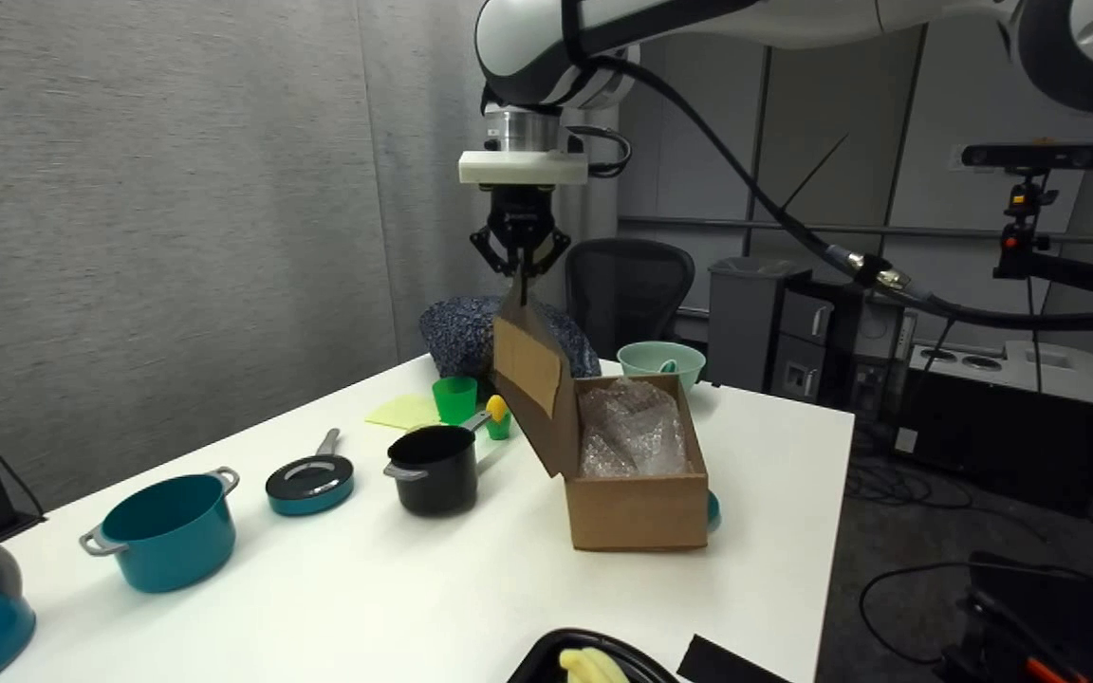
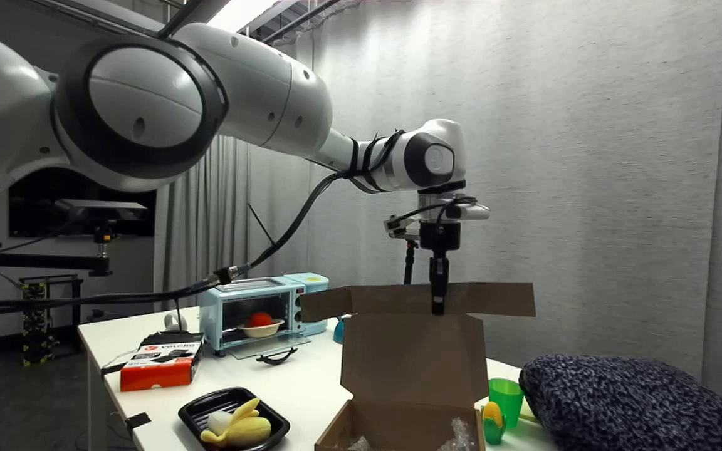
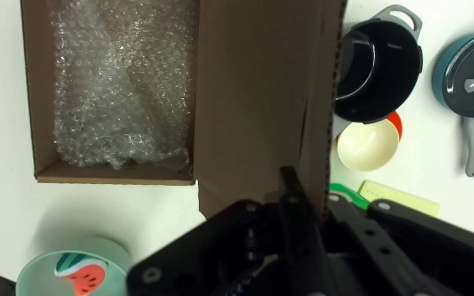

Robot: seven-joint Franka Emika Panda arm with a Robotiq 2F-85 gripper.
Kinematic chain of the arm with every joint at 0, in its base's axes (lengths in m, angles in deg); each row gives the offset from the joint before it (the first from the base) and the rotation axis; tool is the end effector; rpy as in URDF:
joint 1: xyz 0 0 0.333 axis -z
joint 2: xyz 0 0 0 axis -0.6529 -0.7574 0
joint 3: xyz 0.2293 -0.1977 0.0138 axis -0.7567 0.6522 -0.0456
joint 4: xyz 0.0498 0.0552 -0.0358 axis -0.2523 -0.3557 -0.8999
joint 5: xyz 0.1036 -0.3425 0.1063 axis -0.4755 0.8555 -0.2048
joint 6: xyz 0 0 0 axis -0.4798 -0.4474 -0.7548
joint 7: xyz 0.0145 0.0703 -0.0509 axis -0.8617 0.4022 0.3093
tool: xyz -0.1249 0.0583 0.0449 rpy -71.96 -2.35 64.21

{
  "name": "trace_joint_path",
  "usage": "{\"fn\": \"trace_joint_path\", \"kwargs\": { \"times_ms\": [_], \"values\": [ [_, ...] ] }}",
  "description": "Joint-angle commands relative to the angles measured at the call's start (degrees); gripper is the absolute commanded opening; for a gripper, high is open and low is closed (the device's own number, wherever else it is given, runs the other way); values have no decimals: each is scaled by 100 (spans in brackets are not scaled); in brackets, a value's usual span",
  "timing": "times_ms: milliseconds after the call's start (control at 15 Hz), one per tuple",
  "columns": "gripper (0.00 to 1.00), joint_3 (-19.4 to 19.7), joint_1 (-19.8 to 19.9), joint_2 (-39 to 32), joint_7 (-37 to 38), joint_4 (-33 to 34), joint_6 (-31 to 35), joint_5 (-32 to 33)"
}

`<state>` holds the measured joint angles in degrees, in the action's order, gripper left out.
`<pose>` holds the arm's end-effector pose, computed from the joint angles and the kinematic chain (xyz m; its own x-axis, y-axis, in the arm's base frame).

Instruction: Move the box forward, then close the lid of the box

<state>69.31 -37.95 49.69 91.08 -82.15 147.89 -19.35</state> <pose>0.7159 -0.0744 0.4165 0.5235 -0.8509 0.0441 -0.8495 -0.5252 -0.0507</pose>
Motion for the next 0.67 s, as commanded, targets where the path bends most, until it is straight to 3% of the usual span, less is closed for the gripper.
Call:
{"fn": "trace_joint_path", "kwargs": {
  "times_ms": [0, 67, 133, 600],
  "values": [
    [1, 91, -59, 636, -150, -904, 863, 282],
    [1, 51, -15, 699, -110, -1016, 1015, 224],
    [4, 23, -6, 332, -23, -472, 652, 178],
    [4, 93, -48, 521, -46, -765, 862, 136]
  ]
}}
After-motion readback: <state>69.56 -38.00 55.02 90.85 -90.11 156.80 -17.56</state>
